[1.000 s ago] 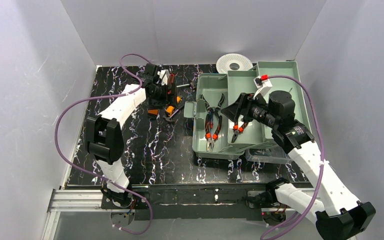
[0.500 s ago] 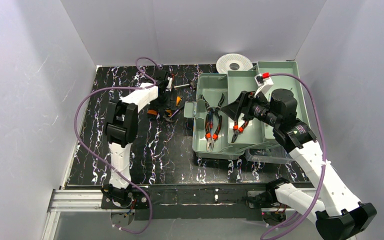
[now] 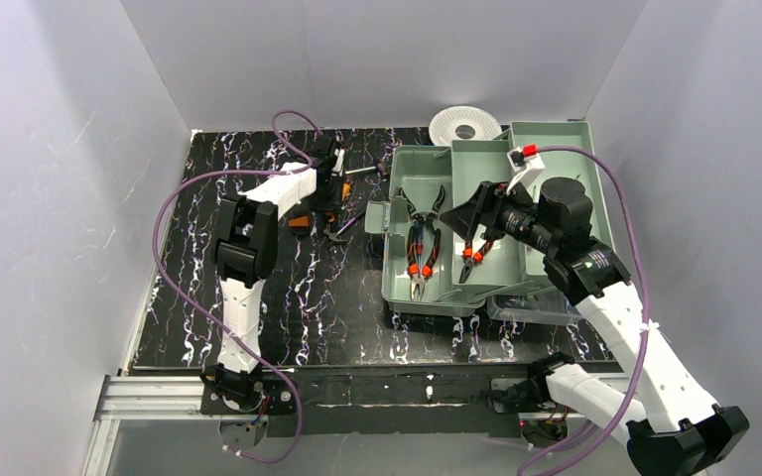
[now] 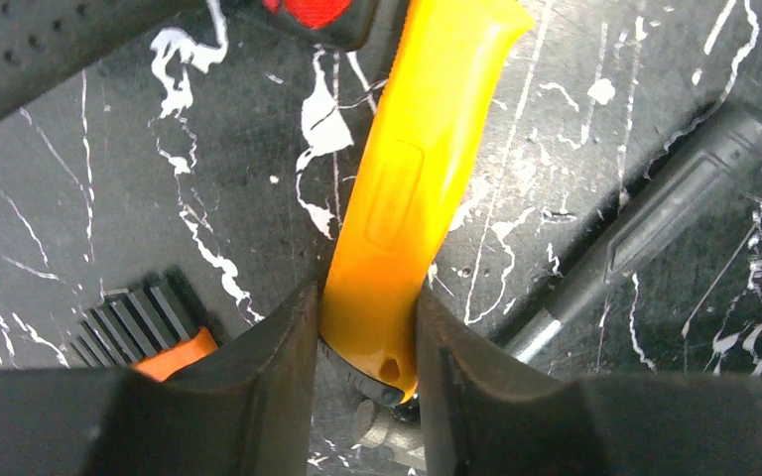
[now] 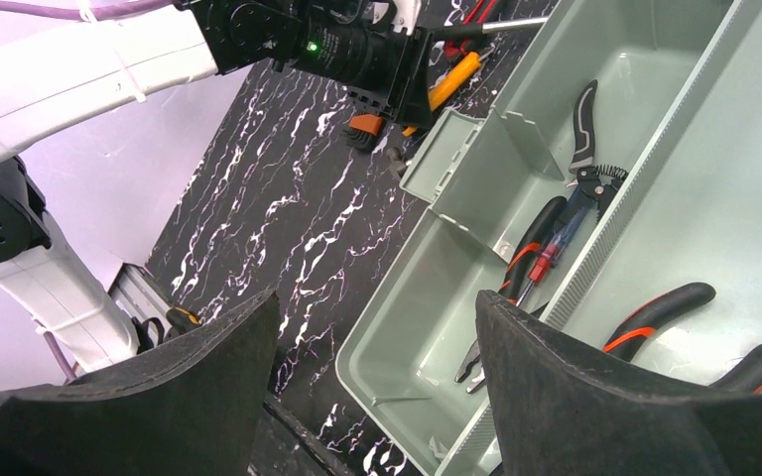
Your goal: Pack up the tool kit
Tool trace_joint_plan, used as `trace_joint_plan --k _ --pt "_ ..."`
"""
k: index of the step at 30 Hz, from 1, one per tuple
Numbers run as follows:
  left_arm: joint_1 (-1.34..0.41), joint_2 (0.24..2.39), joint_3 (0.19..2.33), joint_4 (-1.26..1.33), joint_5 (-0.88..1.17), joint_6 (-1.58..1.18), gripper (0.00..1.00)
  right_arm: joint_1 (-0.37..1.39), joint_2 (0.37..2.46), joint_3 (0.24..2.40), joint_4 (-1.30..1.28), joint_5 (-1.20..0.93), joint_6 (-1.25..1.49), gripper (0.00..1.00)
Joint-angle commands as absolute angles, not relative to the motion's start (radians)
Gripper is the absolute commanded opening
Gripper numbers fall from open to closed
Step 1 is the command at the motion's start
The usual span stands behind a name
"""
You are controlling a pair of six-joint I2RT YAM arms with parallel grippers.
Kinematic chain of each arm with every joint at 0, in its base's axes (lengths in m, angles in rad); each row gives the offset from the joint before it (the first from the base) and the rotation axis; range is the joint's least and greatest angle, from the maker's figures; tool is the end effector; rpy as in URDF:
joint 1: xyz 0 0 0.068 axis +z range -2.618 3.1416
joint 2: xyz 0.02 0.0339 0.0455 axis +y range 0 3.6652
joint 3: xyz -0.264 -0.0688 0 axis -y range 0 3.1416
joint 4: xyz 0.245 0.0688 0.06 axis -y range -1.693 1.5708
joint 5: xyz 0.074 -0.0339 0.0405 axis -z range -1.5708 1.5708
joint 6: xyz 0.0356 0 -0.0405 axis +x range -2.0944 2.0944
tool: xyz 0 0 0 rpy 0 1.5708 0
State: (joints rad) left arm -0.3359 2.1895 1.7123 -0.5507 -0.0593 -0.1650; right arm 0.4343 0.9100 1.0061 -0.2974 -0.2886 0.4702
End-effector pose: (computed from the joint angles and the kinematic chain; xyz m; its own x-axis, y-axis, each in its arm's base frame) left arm 0.4490 -0.1545 0.1755 -0.8467 0.1219 -0.5179 0.1633 0.9860 -0.0348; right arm 0.1790 0.0942 0.3835 -0.4591 0.2658 -0.8477 -0.5029 0.7088 0.4946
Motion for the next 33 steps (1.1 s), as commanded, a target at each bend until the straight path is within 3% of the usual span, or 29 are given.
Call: trace_joint_plan --k 1,3,7,24,28,33 --pt "-0.337 2.222 1.718 -0.566 -0.033 -0.161 0.16 0.439 0.893 1.033 -0.287 -0.286 0.463 0.79" --pt "-0.337 2.202 1.7 -0.56 -0.049 -0.181 0.0 0.439 0.892 1.033 -0.288 -0.285 0.464 0.79" --pt "-0.337 2.09 1.642 -0.535 -0.009 -0.217 0.0 0.439 0.892 1.033 -0.288 -0.286 0.463 0.79" --pt "-0.337 1.498 1.269 -0.399 0.506 -0.424 0.0 0.439 0.902 1.043 -0.275 -0.316 0.486 0.79" --pt "-0.341 1.399 1.175 -0.201 0.686 -0.546 0.0 0.439 0.907 1.05 -0.258 -0.344 0.493 0.8" --pt "-0.393 1.389 1.052 0.327 0.892 -0.907 0.0 0.44 0.924 1.039 -0.168 -0.465 0.533 0.8"
